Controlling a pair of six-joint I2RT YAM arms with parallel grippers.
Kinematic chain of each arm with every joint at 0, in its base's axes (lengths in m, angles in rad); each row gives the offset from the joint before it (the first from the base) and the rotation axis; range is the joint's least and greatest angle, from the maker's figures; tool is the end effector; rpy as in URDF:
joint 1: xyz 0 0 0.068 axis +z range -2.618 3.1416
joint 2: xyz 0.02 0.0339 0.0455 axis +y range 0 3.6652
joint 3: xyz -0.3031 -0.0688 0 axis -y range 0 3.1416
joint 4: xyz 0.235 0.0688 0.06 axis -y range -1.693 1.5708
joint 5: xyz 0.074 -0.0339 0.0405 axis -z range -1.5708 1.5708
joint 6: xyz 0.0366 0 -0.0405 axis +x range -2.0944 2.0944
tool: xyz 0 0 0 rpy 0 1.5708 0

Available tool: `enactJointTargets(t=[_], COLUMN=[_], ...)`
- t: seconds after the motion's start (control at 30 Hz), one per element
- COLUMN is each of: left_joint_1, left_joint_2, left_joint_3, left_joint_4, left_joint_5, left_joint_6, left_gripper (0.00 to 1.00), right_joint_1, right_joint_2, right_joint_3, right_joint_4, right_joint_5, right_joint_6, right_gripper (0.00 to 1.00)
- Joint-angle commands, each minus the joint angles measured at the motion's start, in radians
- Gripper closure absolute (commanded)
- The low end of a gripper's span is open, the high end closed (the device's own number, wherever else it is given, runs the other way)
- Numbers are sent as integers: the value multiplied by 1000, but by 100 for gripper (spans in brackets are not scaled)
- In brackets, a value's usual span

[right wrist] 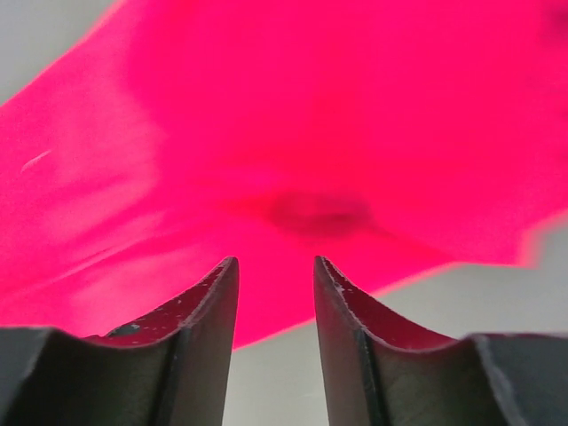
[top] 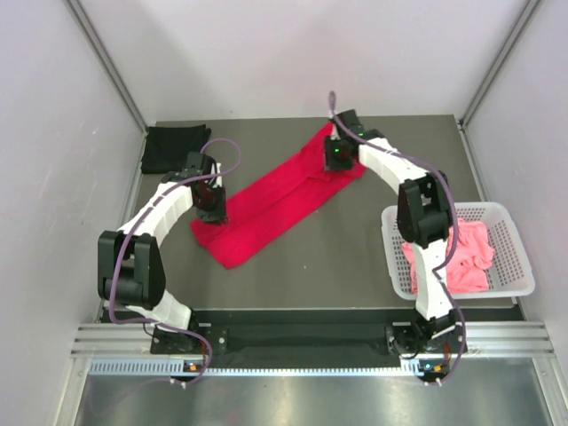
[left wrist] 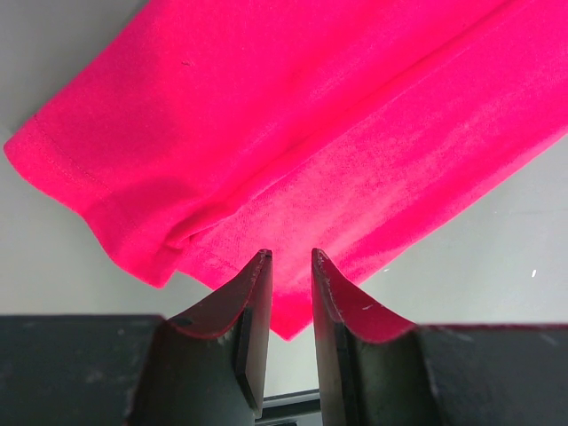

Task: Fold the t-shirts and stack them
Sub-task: Fold the tshirt

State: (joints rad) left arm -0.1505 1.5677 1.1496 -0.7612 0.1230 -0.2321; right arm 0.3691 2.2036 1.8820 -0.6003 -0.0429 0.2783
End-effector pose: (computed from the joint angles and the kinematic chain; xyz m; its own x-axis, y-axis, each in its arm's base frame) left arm 0.2962 -0.0495 0.2740 -0.9343 -0.0892 -0.3453 -0.0204 0.9800 -0.1981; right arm 0.4732 0.1847 0.2525 -0.8202 -0.0230 -0.5717 -0.1657 0.9659 0.1989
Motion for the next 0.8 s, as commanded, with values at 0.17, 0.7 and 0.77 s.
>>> enactJointTargets(t=[0.17, 0.7, 0.77], left_joint_1=[-1, -1, -1], left_joint_2=[-55, -51, -51], left_joint_3=[-16, -14, -16], left_joint_4=[33, 30, 31], left_joint_5=[15, 26, 24], left_joint_6=[13, 11, 13], left_gripper=[70, 70, 70], right_joint_1=[71, 71, 71], right_joint_2=[51, 85, 96], right_joint_3=[103, 88, 89], right_joint_4=[-29, -49, -55], right_joint_5=[4, 83, 84], right_joint_6=[-102, -145, -145], right_gripper=[56, 51, 52])
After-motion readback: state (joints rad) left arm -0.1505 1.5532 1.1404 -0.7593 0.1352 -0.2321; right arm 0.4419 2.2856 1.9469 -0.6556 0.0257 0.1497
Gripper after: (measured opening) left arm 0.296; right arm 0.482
